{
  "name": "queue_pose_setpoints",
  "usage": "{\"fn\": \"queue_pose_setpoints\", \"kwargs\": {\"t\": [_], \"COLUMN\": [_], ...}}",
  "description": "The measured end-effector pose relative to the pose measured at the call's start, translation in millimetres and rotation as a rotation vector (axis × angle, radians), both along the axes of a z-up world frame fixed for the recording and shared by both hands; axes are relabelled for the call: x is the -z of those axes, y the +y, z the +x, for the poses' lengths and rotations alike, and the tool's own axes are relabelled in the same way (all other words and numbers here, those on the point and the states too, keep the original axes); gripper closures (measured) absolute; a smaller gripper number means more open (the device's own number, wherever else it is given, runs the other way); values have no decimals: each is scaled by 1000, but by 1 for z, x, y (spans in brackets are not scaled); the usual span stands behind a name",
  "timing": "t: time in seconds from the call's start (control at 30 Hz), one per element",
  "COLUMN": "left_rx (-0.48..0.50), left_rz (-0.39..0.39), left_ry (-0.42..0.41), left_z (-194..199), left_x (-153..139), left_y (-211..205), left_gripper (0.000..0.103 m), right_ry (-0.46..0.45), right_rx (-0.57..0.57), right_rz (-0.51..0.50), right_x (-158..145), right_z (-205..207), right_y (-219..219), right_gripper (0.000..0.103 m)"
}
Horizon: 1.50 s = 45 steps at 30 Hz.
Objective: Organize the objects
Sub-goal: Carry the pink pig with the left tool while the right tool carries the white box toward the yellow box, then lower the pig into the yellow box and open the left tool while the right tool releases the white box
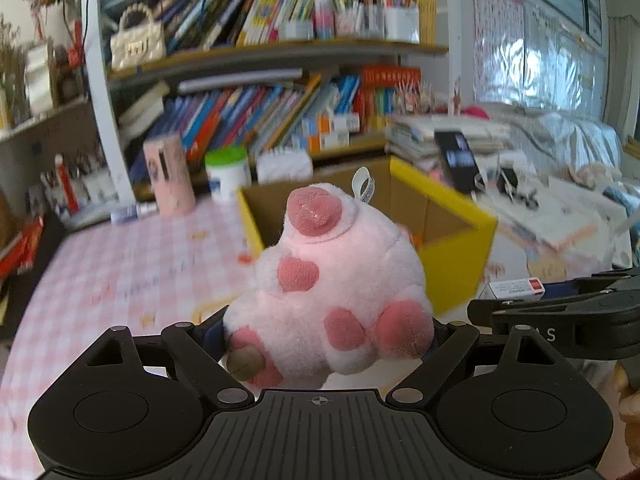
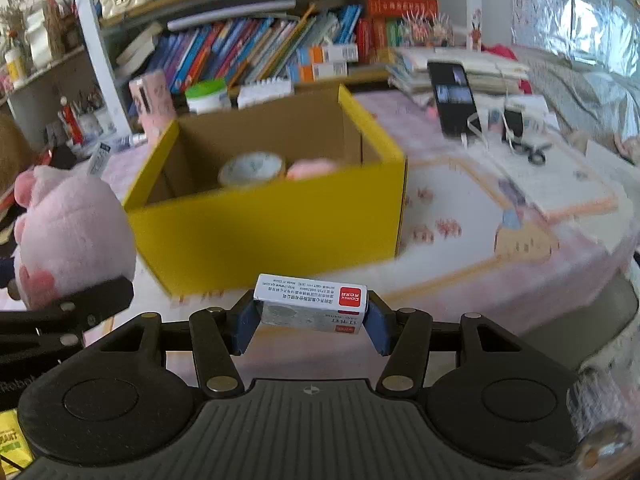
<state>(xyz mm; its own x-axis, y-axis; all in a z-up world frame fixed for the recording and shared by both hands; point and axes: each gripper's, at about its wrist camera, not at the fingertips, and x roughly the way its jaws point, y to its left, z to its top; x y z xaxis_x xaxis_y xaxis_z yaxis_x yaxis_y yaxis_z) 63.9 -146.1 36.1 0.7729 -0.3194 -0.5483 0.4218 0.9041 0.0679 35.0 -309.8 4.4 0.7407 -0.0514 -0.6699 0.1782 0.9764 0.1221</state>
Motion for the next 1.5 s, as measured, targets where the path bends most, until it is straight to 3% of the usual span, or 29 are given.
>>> {"fn": "queue_pose_setpoints", "kwargs": {"t": [0.23,0.43,0.6,0.8,1.1,1.33,1.5], "left_rx": [-23,-54,-69,-75,-78,-96,-81], "left_rz": [-4,50,103,143,148,172,138], "left_ry": [-64,-28,28,78,154,125,83], "left_z": [33,65,89,106,114,110,100], "left_x": [-17,-9,5,20,36,33,21], "left_y": [-28,-50,-66,-79,-82,-85,-86], "left_gripper": [14,14,14,14,12,10,9], "right_ry": [-131,-195,-170,-51,31,58,26], "right_rx": [-49,-131,-222,-374,-517,-551,-547], "right_rz": [-38,-110,-202,-267,-312,-278,-248], "right_x": [-36,-49,-33,-12,6,10,3], "right_z": [34,72,109,156,180,187,182], "right_y": [-27,-40,-43,-49,-46,-50,-52], "right_gripper": [51,51,51,51,51,47,43]}}
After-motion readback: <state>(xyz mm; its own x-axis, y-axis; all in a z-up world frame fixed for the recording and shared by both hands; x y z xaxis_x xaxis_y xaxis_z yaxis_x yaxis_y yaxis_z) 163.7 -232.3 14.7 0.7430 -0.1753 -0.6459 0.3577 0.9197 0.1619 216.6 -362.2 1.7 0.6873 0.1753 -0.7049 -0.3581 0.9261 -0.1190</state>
